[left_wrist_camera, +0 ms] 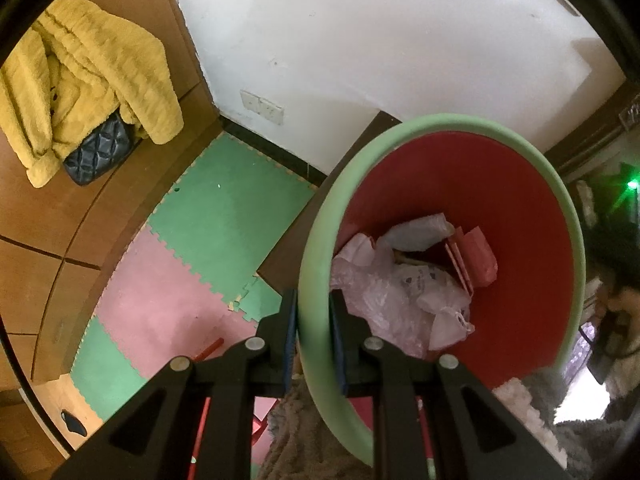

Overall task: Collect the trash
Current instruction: 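Lift the shuttlecock toward the red bucket with the right tool, then carry the shuttlecock over the red bucket with the right tool, then open the right tool to drop the shuttlecock into the bucket, then move the open right tool back to the nightstand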

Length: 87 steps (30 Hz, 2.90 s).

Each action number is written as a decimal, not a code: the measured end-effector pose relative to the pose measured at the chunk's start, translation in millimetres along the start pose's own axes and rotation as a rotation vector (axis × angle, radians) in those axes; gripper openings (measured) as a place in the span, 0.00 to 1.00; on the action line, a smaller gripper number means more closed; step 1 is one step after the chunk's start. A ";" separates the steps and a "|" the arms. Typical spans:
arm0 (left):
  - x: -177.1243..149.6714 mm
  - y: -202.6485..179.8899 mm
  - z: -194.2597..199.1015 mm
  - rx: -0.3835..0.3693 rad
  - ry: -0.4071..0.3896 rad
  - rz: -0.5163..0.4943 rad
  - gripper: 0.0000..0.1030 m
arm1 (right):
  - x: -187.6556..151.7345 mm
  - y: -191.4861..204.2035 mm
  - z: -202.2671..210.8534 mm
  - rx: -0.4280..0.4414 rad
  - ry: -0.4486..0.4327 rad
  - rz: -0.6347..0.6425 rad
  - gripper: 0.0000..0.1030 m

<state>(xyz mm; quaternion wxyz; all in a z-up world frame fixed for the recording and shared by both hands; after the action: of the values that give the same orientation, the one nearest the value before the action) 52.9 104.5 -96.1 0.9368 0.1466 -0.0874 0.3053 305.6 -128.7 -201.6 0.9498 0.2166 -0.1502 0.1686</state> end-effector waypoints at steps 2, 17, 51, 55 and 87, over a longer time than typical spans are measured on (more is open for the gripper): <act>0.6 0.8 -0.3 -0.011 0.002 -0.003 0.16 | -3.8 2.5 17.6 0.004 -0.023 -0.003 0.24; -0.5 0.3 -1.0 -0.058 -0.007 -0.106 0.18 | -36.4 70.4 164.4 -0.016 -0.247 0.070 0.25; 3.7 4.1 -1.5 -0.102 0.017 -0.085 0.19 | -96.8 186.0 226.9 0.026 -0.263 0.340 0.25; 0.5 2.7 -0.5 -0.086 0.014 -0.084 0.19 | -90.0 184.2 207.8 0.038 -0.214 0.368 0.25; 2.2 -2.6 1.9 -0.012 0.039 -0.054 0.17 | -43.9 154.1 102.3 0.112 0.048 0.342 0.51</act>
<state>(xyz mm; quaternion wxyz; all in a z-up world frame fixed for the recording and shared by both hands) 56.0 103.1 -94.3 0.9471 0.1373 -0.0669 0.2822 185.0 -56.3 -73.6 0.8971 0.2363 -0.1525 0.3407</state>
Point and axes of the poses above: each gripper's, at about its wrist camera, not at the fingertips, and z roughly against the way its jaws point, y to its left, x to its top, the point moved 1 cm from there along -z, roughly the way its jaws point, and after that the axes turned 12 degrees about x, right-handed, at the moved point
